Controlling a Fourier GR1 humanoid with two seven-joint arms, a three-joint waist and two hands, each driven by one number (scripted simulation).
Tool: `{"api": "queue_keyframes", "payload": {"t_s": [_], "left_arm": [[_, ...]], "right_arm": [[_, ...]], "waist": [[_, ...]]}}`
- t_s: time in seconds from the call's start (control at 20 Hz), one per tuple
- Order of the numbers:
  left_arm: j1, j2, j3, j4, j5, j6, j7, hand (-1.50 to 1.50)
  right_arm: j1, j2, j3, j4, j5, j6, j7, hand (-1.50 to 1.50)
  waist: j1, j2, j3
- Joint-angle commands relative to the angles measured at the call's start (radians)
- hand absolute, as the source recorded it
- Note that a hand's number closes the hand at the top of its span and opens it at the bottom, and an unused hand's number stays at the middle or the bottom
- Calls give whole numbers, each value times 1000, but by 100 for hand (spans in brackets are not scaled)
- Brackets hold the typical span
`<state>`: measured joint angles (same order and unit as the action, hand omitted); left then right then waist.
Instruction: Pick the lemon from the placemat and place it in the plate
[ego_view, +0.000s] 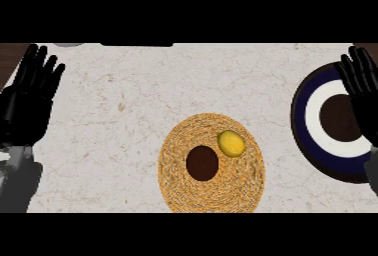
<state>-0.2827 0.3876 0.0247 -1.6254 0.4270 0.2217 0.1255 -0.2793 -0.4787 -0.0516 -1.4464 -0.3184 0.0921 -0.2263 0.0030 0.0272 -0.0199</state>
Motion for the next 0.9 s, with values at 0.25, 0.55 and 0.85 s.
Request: {"api": "queue_keyframes", "payload": {"t_s": [0.25, 0.55, 0.85], "left_arm": [[192, -66, -237, 191, -111, -31, 107, 0], [223, -135, -289, 251, -122, -54, 62, 0], [188, -146, -245, 279, -142, -47, 74, 0]], "right_arm": [[-326, 4, 89, 99, -100, 239, 72, 150], [-352, 110, 88, 418, 191, -22, -179, -150], [-433, 79, 75, 659, 233, 169, -399, -150]], "waist": [[86, 9, 21], [42, -9, 21], [16, -21, 21]]}}
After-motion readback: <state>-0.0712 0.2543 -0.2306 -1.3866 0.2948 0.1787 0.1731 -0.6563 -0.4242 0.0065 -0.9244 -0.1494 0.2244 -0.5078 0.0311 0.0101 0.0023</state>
